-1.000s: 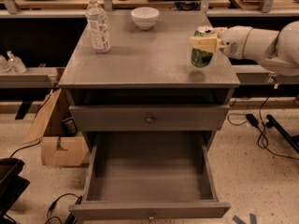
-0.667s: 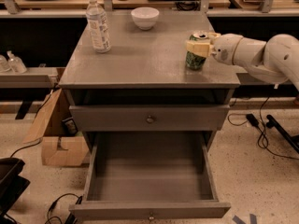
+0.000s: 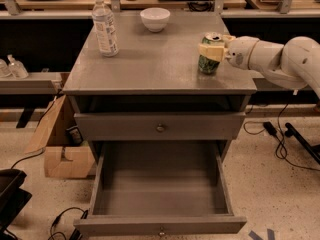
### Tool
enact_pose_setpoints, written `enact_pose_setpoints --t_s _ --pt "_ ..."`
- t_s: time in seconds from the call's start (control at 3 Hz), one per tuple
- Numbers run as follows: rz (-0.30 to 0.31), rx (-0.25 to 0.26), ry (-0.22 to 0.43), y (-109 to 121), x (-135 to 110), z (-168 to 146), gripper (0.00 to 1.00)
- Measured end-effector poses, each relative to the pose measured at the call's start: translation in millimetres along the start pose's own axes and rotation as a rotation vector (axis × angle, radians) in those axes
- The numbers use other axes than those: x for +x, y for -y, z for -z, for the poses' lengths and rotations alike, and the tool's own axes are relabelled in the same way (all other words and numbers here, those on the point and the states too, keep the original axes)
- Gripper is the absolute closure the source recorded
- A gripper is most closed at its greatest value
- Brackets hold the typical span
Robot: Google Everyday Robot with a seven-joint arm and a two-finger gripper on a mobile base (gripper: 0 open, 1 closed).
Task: Pick green can from middle drawer and place on counter
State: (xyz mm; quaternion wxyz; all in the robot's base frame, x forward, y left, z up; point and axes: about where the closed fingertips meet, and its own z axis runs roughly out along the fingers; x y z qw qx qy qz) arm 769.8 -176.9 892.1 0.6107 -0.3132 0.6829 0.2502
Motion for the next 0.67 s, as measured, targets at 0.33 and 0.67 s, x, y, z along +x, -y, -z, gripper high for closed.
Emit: enact_pose_setpoints --t_s 0.33,0.67 --pt "0.000 0.000 0.000 0.0 0.0 0.0 0.30" --pt "0.000 0.000 0.000 0.0 0.0 0.0 0.07"
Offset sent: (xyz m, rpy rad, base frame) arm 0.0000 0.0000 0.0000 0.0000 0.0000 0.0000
